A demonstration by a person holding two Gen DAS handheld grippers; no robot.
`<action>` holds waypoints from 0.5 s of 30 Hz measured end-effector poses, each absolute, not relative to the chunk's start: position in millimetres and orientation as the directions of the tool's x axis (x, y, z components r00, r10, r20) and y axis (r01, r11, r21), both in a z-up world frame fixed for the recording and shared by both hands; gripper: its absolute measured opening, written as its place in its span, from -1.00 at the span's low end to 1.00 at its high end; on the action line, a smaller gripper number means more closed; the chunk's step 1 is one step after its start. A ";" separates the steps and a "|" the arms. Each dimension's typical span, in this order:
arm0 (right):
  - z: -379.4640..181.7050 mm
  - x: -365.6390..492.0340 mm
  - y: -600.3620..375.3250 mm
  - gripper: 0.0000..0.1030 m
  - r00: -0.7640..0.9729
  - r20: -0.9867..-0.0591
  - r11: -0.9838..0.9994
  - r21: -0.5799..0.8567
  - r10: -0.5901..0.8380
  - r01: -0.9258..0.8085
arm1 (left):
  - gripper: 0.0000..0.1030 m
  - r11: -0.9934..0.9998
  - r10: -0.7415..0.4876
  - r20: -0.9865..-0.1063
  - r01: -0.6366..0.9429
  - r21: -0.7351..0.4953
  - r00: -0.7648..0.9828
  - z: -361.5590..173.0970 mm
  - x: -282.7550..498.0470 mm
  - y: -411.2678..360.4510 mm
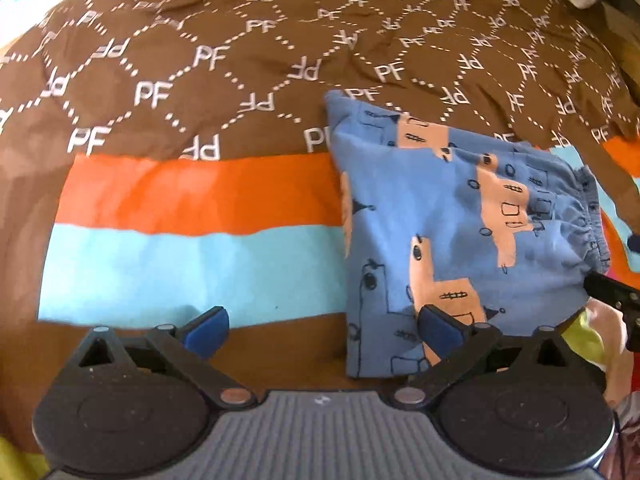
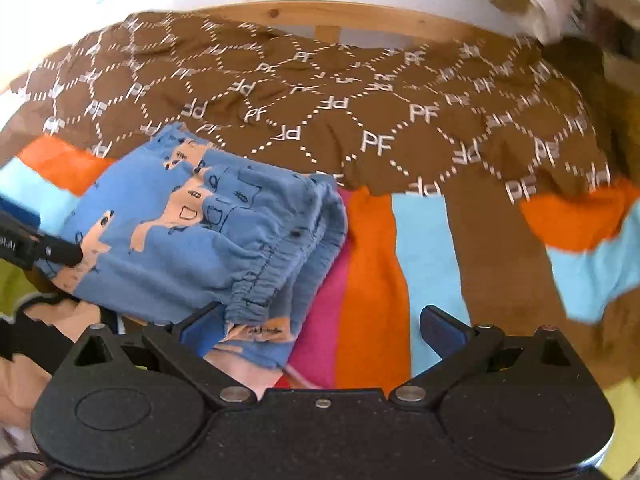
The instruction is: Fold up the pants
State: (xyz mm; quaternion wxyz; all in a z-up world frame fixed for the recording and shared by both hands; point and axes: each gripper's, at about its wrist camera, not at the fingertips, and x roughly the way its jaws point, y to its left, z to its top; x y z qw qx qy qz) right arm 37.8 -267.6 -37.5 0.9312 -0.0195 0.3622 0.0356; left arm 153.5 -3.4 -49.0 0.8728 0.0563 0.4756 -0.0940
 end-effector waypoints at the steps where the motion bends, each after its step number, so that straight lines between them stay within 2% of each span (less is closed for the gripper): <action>1: -36.3 35.8 -268.4 0.99 0.736 -0.675 0.997 -0.005 0.052 -0.075 | 0.99 0.977 -0.114 -0.845 0.211 -0.002 0.523 -48.9 152.6 -0.7; 5: -26.6 28.4 -266.5 0.99 0.759 -0.649 0.997 0.000 0.058 -0.077 | 0.99 0.984 -0.135 -0.850 0.170 -0.055 0.508 -49.5 147.6 10.4; 9: -17.4 34.0 -264.0 0.99 0.785 -0.615 0.996 0.005 0.075 -0.091 | 0.99 0.984 -0.126 -0.851 0.176 -0.040 0.511 -49.7 151.3 9.0; 15: -38.9 51.4 -260.0 0.99 0.700 -0.713 0.999 -0.012 0.022 -0.043 | 0.99 0.983 -0.119 -0.848 0.181 -0.027 0.516 -50.5 150.7 7.5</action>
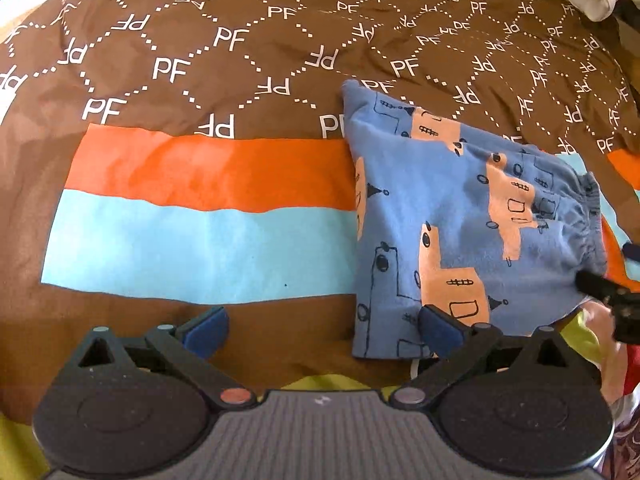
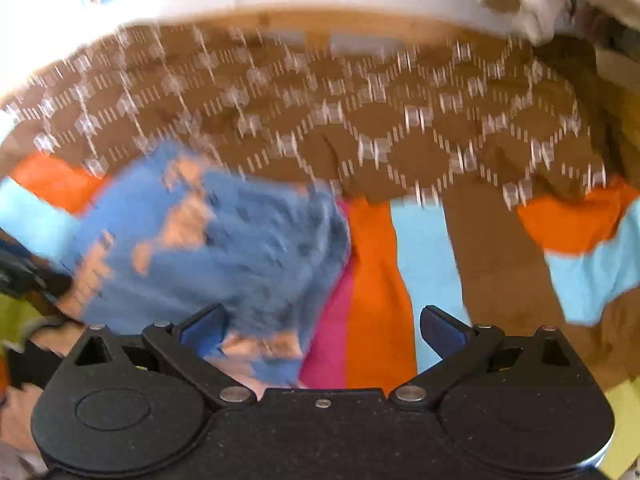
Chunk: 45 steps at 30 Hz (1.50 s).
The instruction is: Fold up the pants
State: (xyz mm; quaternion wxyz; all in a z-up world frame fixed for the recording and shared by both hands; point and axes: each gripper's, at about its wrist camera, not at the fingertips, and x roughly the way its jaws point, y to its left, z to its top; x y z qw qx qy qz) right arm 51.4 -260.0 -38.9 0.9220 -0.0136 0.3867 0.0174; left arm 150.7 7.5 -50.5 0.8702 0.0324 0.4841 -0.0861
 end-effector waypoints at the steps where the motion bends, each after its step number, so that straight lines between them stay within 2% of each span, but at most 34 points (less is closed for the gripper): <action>1: -40.1 49.5 -262.7 0.99 0.701 -0.712 1.000 0.018 0.030 -0.025 | 0.99 0.983 -0.119 -0.848 0.182 -0.027 0.516 -50.5 151.3 8.0; 12: -30.2 22.6 -270.0 0.99 0.737 -0.674 0.998 0.056 0.042 -0.005 | 0.99 0.984 -0.116 -0.854 0.178 -0.027 0.508 -51.7 153.6 7.2; 21: -21.2 26.5 -275.1 0.99 0.758 -0.645 0.993 0.120 0.093 -0.019 | 1.00 0.983 -0.152 -0.846 0.167 -0.076 0.512 -48.0 154.2 10.7; 28: -32.1 36.7 -281.5 0.99 0.695 -0.675 0.952 0.301 0.250 -0.051 | 0.99 0.965 -0.253 -0.787 0.208 -0.161 0.563 -40.6 148.9 12.2; 33: -33.0 35.7 -277.4 0.99 0.670 -0.660 0.925 0.362 0.340 -0.112 | 1.00 0.945 -0.327 -0.782 0.203 -0.257 0.531 -47.6 153.2 13.3; 40: -39.7 63.6 -293.9 0.99 0.629 -0.599 0.838 0.520 0.495 -0.165 | 0.99 0.920 -0.391 -0.752 0.223 -0.321 0.531 -56.8 161.2 16.7; 45: -56.9 84.8 -325.2 0.99 0.628 -0.484 0.720 0.669 0.609 -0.183 | 0.99 0.873 -0.486 -0.693 0.258 -0.414 0.533 -62.3 171.9 21.1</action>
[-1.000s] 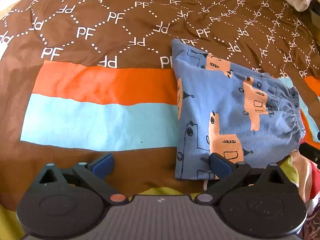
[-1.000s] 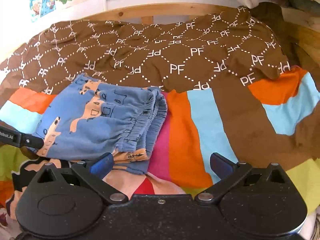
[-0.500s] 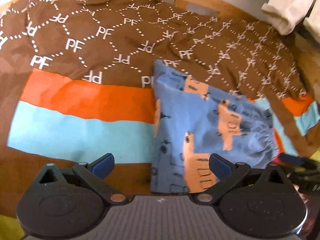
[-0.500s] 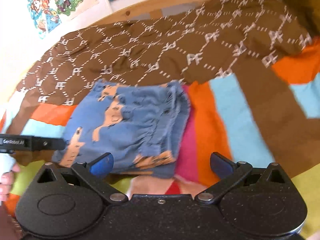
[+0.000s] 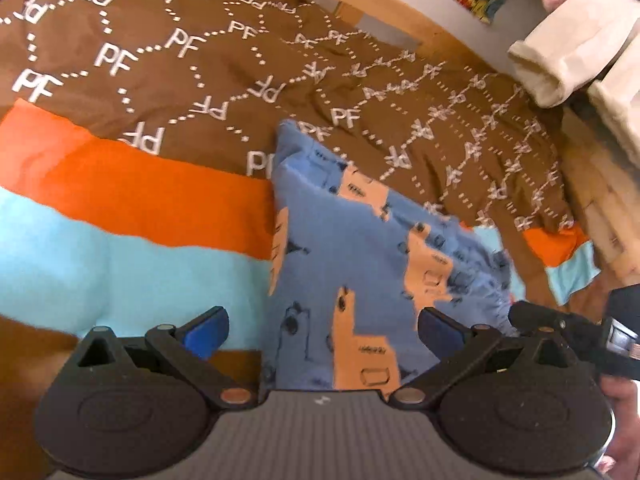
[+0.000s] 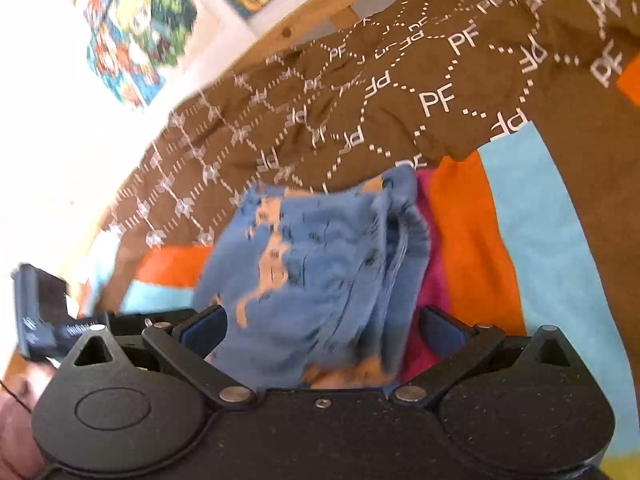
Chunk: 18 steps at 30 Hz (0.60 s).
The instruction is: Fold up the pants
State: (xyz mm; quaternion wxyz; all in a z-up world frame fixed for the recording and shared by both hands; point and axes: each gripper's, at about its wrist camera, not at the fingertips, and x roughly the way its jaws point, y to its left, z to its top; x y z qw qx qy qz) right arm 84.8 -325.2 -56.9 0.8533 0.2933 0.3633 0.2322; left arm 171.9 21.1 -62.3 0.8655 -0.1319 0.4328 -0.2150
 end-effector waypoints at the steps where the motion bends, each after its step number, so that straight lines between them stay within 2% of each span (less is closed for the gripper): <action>1: -59.0 89.1 -329.8 0.99 0.624 -0.462 0.697 0.692 0.630 -0.190 | 0.99 0.861 -0.507 -0.679 0.269 -0.432 0.531 -63.1 173.8 21.3; 5: -59.0 106.1 -335.1 0.99 0.592 -0.433 0.661 0.711 0.680 -0.239 | 0.99 0.816 -0.576 -0.637 0.310 -0.488 0.512 -67.3 180.4 18.7; 10: -57.2 124.2 -332.2 0.99 0.561 -0.430 0.653 0.702 0.708 -0.285 | 0.99 0.801 -0.596 -0.628 0.315 -0.510 0.500 -73.5 181.2 18.2; 18: -66.1 124.3 -352.8 0.99 0.567 -0.291 0.500 0.828 0.771 -0.255 | 0.99 0.767 -0.631 -0.610 0.264 -0.585 0.479 -79.2 188.1 30.9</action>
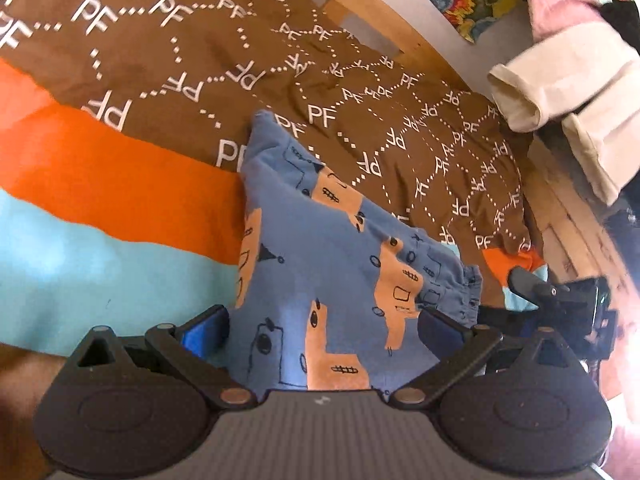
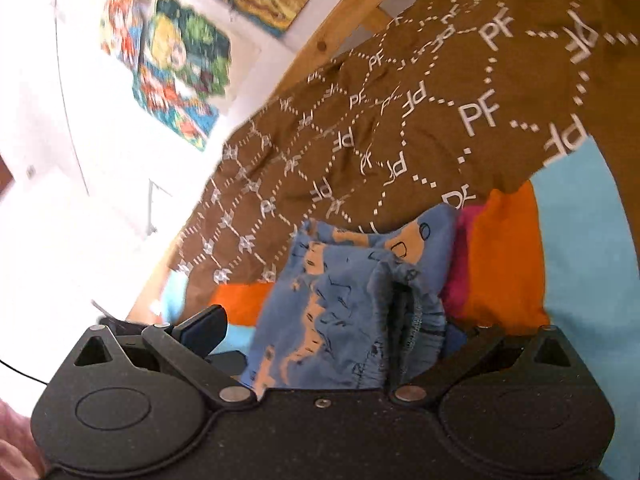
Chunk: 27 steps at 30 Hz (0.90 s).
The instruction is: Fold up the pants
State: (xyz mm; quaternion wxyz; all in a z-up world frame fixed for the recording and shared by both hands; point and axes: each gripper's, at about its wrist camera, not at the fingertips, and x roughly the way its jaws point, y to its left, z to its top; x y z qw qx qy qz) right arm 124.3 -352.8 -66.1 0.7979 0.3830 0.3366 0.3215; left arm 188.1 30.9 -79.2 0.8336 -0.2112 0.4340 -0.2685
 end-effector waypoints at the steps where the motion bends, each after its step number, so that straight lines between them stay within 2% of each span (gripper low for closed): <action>1: -67.6 123.2 -355.5 0.99 0.572 -0.279 0.486 0.839 0.771 -0.246 | 0.99 0.763 -0.634 -0.609 0.258 -0.593 0.477 -79.9 189.4 32.0; 3: -67.7 123.5 -355.9 0.98 0.577 -0.281 0.484 0.843 0.767 -0.233 | 0.99 0.761 -0.635 -0.610 0.251 -0.598 0.473 -81.0 191.3 32.1; 9: -63.0 128.2 -337.2 0.98 0.577 -0.378 0.580 0.786 0.724 -0.212 | 0.99 0.791 -0.609 -0.645 0.299 -0.533 0.461 -78.9 189.4 21.8; 13: -66.1 122.8 -337.2 0.87 0.613 -0.372 0.581 0.794 0.697 -0.179 | 0.99 0.808 -0.589 -0.664 0.320 -0.495 0.460 -77.2 186.5 15.3; 15: -67.6 119.1 -341.3 0.74 0.633 -0.365 0.571 0.807 0.682 -0.149 | 0.99 0.809 -0.588 -0.666 0.314 -0.497 0.459 -76.7 186.4 15.9; 17: -68.1 116.6 -344.5 0.43 0.651 -0.369 0.570 0.813 0.663 -0.120 | 0.99 0.805 -0.593 -0.663 0.297 -0.514 0.458 -76.6 187.3 18.3; 18: -69.1 115.3 -346.3 0.34 0.657 -0.370 0.569 0.815 0.657 -0.111 | 0.96 0.803 -0.593 -0.661 0.286 -0.522 0.459 -76.8 188.0 19.9; 20: -71.1 111.9 -350.1 -0.05 0.670 -0.378 0.572 0.816 0.639 -0.086 | 0.92 0.801 -0.593 -0.660 0.263 -0.537 0.460 -77.7 189.5 22.9; 22: -73.4 109.3 -352.5 -0.28 0.678 -0.385 0.576 0.815 0.626 -0.069 | 0.85 0.799 -0.594 -0.658 0.240 -0.551 0.463 -78.3 190.6 26.2; 27: -71.9 106.6 -349.7 -0.41 0.688 -0.396 0.602 0.795 0.608 -0.075 | 0.67 0.802 -0.585 -0.659 0.215 -0.558 0.473 -79.3 191.9 29.7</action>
